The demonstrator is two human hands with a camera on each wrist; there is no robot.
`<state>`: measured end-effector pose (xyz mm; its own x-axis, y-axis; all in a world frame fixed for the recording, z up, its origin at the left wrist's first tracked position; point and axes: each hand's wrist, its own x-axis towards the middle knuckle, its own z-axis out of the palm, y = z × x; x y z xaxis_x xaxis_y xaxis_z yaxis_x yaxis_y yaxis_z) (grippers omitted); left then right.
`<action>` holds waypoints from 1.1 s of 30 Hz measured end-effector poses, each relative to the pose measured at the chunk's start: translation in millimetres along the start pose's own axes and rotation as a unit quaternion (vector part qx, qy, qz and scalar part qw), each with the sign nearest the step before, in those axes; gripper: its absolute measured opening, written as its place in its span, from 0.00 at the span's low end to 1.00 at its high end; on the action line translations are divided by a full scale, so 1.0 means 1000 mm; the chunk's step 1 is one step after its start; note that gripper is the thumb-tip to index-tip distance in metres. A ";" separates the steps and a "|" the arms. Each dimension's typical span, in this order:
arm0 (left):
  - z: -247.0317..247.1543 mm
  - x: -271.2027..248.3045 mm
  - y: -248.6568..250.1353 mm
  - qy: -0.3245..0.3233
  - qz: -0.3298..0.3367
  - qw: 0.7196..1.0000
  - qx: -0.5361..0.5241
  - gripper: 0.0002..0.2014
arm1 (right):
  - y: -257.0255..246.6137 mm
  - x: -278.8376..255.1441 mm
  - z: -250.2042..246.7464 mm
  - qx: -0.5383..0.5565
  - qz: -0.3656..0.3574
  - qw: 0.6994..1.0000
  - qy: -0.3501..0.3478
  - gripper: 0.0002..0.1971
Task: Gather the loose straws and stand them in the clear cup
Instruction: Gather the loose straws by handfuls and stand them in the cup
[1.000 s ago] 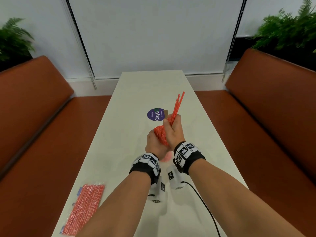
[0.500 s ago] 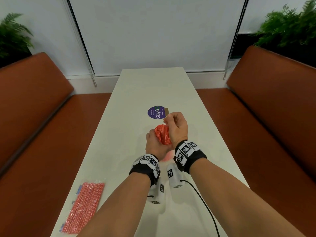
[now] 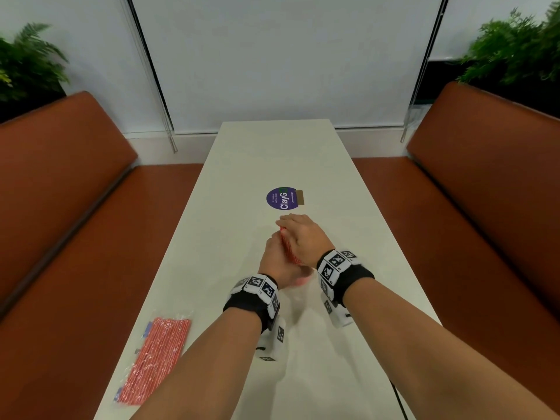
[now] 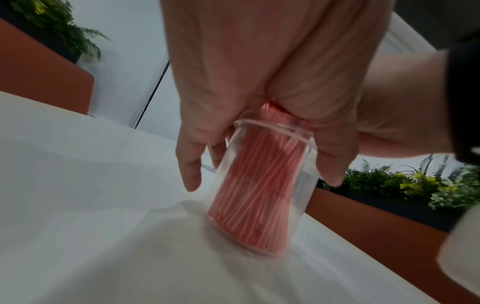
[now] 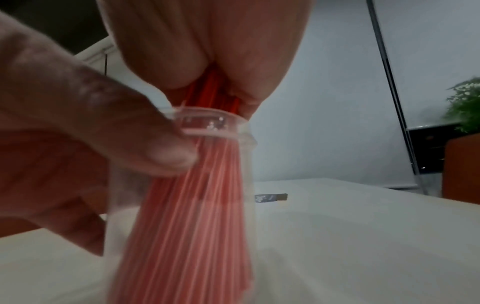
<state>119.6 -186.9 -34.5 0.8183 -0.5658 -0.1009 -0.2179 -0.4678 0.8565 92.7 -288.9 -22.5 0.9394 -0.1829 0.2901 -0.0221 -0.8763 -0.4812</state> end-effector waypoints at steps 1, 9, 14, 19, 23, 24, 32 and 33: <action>-0.002 -0.001 -0.003 -0.003 -0.012 1.000 -0.005 0.38 | 0.002 -0.001 -0.001 0.007 0.003 1.000 0.010 0.17; -0.004 -0.005 -0.004 -0.015 -0.026 0.999 0.014 0.44 | 0.000 -0.021 0.012 0.054 0.062 0.995 0.063 0.23; 0.000 -0.007 -0.003 -0.038 -0.024 0.998 0.041 0.43 | -0.007 -0.005 0.007 0.030 0.032 0.999 0.005 0.19; -0.001 -0.009 0.001 -0.033 -0.021 0.999 0.028 0.46 | -0.004 -0.004 0.004 -0.011 0.028 0.999 -0.011 0.20; 0.005 0.003 -0.014 -0.018 -0.024 0.999 0.027 0.49 | -0.002 -0.025 -0.001 -0.031 0.001 0.998 0.046 0.33; 0.005 0.004 -0.017 -0.014 -0.029 0.999 0.023 0.50 | -0.001 -0.031 -0.001 -0.027 0.009 0.998 0.050 0.35; 0.002 -0.007 -0.011 -0.031 -0.025 0.999 0.027 0.50 | 0.005 -0.033 0.008 0.051 0.040 0.997 0.039 0.26; 0.002 -0.011 -0.007 -0.039 -0.017 0.998 0.044 0.49 | 0.002 -0.026 0.007 0.044 0.023 0.998 0.032 0.25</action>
<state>111.3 -179.1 -40.3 0.7831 -0.5982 -0.1700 -0.2398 -0.5426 0.8050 70.5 -283.0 -37.5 0.9146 -0.2515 0.3165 -0.0311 -0.8244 -0.5651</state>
